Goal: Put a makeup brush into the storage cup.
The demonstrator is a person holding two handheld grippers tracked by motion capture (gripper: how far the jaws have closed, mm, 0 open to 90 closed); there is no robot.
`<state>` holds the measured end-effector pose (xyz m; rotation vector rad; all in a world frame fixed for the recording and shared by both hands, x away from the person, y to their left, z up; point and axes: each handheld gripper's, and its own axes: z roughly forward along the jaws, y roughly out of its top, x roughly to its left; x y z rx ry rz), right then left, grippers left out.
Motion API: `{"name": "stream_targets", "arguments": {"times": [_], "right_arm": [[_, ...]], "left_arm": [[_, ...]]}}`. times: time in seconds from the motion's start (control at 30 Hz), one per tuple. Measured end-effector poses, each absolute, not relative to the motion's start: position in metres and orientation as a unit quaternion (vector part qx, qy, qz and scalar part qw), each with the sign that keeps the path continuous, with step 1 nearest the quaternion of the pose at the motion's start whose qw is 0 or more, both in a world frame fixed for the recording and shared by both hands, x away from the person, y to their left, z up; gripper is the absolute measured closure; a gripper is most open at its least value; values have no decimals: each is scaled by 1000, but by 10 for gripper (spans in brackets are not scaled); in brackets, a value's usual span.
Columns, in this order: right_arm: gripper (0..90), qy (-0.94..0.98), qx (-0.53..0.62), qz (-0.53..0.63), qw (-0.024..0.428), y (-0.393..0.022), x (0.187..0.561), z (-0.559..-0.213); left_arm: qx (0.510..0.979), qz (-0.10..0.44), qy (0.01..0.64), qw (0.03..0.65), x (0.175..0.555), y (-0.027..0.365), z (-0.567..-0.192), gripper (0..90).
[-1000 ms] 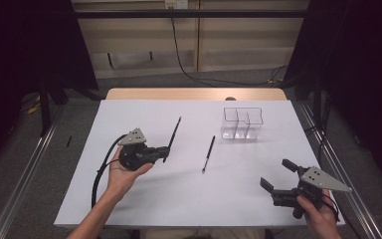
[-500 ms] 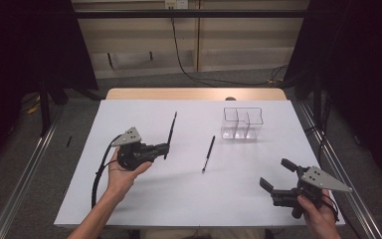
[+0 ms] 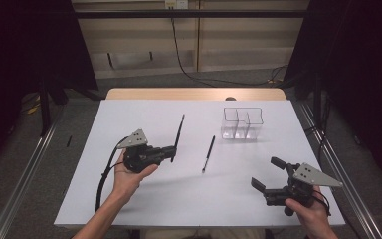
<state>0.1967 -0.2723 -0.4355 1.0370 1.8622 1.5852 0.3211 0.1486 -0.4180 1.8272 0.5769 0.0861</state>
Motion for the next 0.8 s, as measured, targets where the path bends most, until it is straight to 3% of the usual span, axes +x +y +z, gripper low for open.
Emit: {"name": "stream_targets", "arguments": {"times": [0.8], "right_arm": [[28, 690, 326, 612, 208, -225, 234, -407]], "left_arm": [[778, 11, 212, 591, 316, 107, -405, 847]]}}
